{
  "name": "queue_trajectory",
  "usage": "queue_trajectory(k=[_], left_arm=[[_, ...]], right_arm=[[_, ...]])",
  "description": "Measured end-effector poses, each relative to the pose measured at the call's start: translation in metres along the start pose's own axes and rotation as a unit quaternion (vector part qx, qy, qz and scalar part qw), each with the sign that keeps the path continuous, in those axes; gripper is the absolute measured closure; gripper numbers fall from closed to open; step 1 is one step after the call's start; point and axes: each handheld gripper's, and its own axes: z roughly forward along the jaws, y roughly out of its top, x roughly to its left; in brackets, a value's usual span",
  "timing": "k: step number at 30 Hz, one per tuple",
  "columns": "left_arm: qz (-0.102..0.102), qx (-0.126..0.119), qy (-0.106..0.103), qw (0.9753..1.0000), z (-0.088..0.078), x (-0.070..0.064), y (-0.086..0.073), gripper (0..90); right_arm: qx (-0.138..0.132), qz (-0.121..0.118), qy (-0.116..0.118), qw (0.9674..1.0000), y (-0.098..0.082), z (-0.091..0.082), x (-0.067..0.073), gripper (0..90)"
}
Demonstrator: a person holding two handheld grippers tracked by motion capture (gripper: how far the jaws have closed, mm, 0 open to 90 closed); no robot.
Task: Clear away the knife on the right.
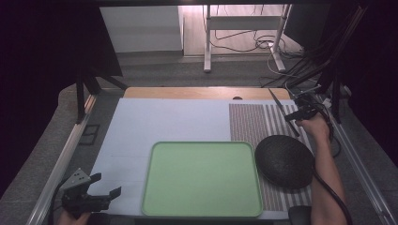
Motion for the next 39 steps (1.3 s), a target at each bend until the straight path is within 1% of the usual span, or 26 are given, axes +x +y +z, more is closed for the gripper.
queue_trajectory(k=[5,10,15,20,24,27,32,39], left_arm=[[0.001,0.001,0.001,1.0,0.0,-0.001,0.0,3.1],[0.002,0.001,0.001,1.0,0.0,-0.001,0.0,3.1],[0.003,0.0,0.001,1.0,0.0,-0.001,0.0,3.1],[0.003,0.0,0.0,1.0,0.0,-0.001,0.0,3.1],[0.003,0.0,0.0,1.0,0.0,-0.001,0.0,3.1],[0.004,-0.001,0.0,1.0,0.0,-0.001,0.0,3.1],[0.005,0.0,0.0,1.0,0.001,-0.001,0.001,3.1],[0.005,0.0,0.0,1.0,0.001,-0.001,0.001,3.1]], right_arm=[[-0.008,-0.004,0.003,1.0,-0.004,-0.01,0.006,80.4],[-0.012,-0.013,0.009,0.9998,-0.008,-0.017,0.019,80.3],[-0.017,-0.022,0.013,0.9995,-0.012,-0.022,0.035,80.3],[-0.024,-0.027,0.024,0.9991,-0.016,-0.029,0.051,80.3],[-0.028,-0.04,0.026,0.9985,-0.021,-0.033,0.064,80.3],[-0.027,-0.051,0.029,0.9979,-0.025,-0.034,0.075,80.3],[-0.03,-0.059,0.041,0.997,-0.03,-0.036,0.091,80.3],[-0.026,-0.079,0.053,0.9951,-0.036,-0.035,0.117,80.3]])
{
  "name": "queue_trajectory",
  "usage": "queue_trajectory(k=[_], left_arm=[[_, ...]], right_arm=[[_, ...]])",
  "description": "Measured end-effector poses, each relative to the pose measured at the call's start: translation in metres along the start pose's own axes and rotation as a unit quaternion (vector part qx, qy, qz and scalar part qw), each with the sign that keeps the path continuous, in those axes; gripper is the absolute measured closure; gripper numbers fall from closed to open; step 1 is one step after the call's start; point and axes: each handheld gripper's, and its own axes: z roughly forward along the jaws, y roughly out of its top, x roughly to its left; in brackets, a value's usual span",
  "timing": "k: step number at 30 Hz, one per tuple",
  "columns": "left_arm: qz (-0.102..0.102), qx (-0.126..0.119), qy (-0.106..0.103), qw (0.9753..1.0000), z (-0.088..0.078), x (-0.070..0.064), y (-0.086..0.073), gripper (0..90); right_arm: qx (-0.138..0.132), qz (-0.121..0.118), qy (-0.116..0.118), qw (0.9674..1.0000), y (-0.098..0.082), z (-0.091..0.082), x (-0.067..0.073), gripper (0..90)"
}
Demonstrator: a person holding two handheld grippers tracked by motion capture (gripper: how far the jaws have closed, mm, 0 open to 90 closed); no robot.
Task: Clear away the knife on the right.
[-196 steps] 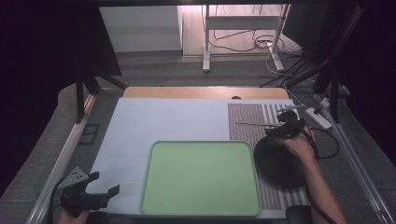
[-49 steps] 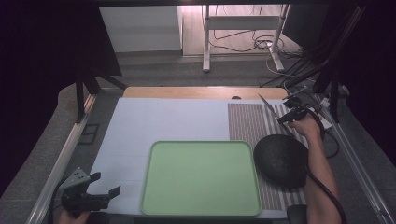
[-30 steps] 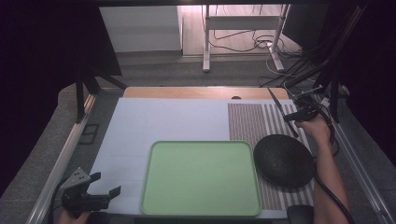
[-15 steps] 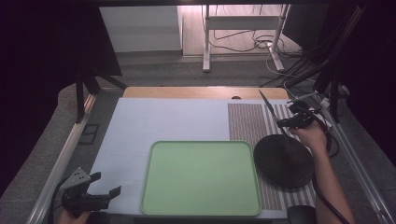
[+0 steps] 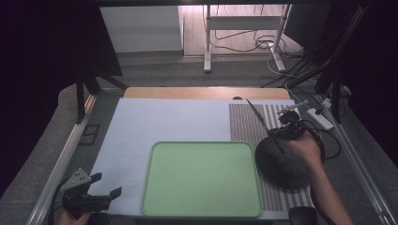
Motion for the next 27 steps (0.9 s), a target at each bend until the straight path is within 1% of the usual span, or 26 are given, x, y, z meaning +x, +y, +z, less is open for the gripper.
queue_trajectory(k=[11,14,27], left_arm=[[0.0,-0.001,0.0,1.0,0.0,0.0,0.0,3.1],[0.001,0.0,0.0,1.0,0.0,0.0,0.0,3.1],[0.002,0.0,0.0,1.0,0.0,-0.001,0.0,3.1]], right_arm=[[0.011,-0.036,0.023,0.999,-0.005,0.004,0.047,80.3],[0.013,-0.039,0.029,0.9988,-0.007,0.005,0.059,80.3],[0.029,-0.069,0.054,0.9957,-0.017,0.007,0.11,80.2]])
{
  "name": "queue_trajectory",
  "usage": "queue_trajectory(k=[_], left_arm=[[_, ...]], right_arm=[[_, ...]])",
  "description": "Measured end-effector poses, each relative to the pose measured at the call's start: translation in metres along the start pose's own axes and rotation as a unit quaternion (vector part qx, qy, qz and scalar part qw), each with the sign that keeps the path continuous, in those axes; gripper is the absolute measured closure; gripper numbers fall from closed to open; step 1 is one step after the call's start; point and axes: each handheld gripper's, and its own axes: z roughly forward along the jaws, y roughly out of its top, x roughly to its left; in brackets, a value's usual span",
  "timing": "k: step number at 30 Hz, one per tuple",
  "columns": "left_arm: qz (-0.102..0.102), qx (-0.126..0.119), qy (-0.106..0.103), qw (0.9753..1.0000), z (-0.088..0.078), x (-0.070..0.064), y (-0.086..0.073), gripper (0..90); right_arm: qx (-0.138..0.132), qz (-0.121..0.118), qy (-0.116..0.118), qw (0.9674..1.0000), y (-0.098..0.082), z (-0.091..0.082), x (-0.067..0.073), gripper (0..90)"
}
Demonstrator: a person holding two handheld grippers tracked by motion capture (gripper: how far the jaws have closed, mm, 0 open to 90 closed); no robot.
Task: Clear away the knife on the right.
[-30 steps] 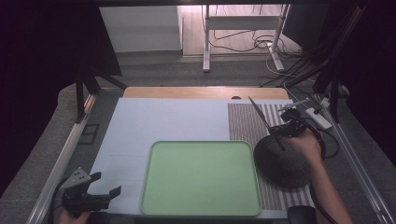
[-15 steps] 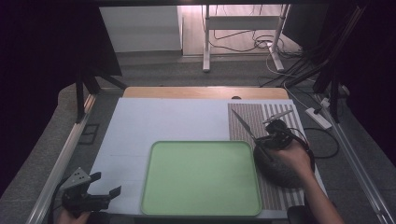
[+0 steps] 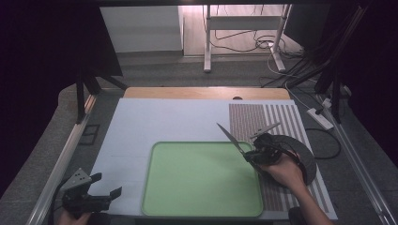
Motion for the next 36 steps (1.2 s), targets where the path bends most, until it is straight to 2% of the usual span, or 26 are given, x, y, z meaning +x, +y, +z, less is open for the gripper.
queue_trajectory(k=[6,10,16,21,23,26,28,29,31,36], left_arm=[[0.002,0.001,0.0,1.0,0.0,0.0,0.0,3.1],[0.003,0.001,0.0,1.0,0.001,-0.001,0.001,3.1],[0.004,0.002,-0.001,1.0,0.001,-0.001,0.001,3.1],[0.006,0.003,-0.001,1.0,0.001,-0.001,0.001,3.1],[0.007,0.003,0.0,1.0,0.001,-0.001,0.001,3.1],[0.006,0.005,-0.001,1.0,0.001,-0.001,0.001,3.1],[0.006,0.006,-0.001,1.0,0.002,-0.001,0.001,3.1],[0.007,0.006,-0.001,1.0,0.002,-0.001,0.001,3.1],[0.007,0.006,0.0,1.0,0.002,-0.001,0.001,3.1],[0.005,0.007,-0.001,1.0,0.002,0.0,0.001,3.1]], right_arm=[[0.011,-0.013,0.013,0.9998,-0.004,0.004,0.026,80.2],[0.028,-0.02,0.021,0.9992,-0.006,0.015,0.039,80.2],[0.061,-0.024,0.01,0.9978,-0.01,0.037,0.045,80.2],[0.092,-0.033,0.003,0.9952,-0.017,0.054,0.048,79.6],[0.086,-0.035,0.012,0.9956,-0.016,0.053,0.047,78.9],[0.051,-0.022,0.038,0.9977,-0.01,0.044,0.042,69.5],[0.035,-0.023,0.042,0.9982,-0.004,0.041,0.039,71.9],[0.036,-0.029,0.051,0.9977,-0.001,0.041,0.039,77.7],[0.035,-0.056,0.052,0.9965,0.005,0.045,0.042,89.1],[0.042,-0.106,0.062,0.9915,0.026,0.065,0.054,89.9]])
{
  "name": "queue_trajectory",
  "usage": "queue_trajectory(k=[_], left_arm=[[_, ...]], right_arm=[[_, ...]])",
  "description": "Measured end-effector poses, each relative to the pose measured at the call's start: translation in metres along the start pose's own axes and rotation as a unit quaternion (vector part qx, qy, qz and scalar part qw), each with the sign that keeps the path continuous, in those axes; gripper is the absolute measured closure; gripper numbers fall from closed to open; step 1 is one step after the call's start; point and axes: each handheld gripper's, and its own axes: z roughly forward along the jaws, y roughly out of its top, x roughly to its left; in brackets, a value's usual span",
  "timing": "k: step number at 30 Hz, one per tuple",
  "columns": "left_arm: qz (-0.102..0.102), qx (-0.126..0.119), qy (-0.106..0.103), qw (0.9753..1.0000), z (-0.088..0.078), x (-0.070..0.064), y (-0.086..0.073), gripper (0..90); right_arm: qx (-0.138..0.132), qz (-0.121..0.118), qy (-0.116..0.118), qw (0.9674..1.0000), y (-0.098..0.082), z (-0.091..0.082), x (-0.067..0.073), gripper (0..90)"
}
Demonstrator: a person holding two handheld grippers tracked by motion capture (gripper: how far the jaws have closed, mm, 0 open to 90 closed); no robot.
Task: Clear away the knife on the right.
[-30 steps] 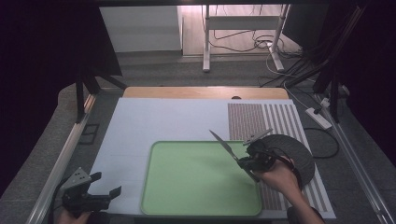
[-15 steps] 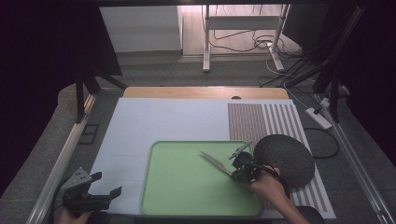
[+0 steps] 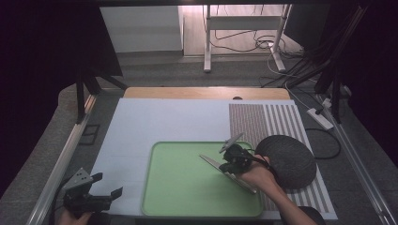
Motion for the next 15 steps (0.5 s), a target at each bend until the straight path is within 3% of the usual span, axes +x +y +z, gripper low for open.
queue_trajectory(k=[6,9,12,15], left_arm=[[0.0,-0.001,0.0,1.0,0.0,0.0,0.0,3.1],[0.0,-0.001,0.0,1.0,-0.001,0.0,-0.001,3.1],[0.0,-0.002,0.0,1.0,-0.001,0.0,-0.001,3.1],[0.001,-0.001,0.0,1.0,-0.001,0.0,-0.001,3.1]], right_arm=[[0.006,-0.029,0.001,0.9996,0.021,0.027,0.0,89.9],[0.021,-0.037,-0.013,0.999,0.024,0.035,-0.002,89.9],[0.025,-0.03,-0.007,0.9992,0.021,0.034,-0.008,90.0],[0.036,-0.033,-0.021,0.9986,0.015,0.029,-0.013,90.0]])
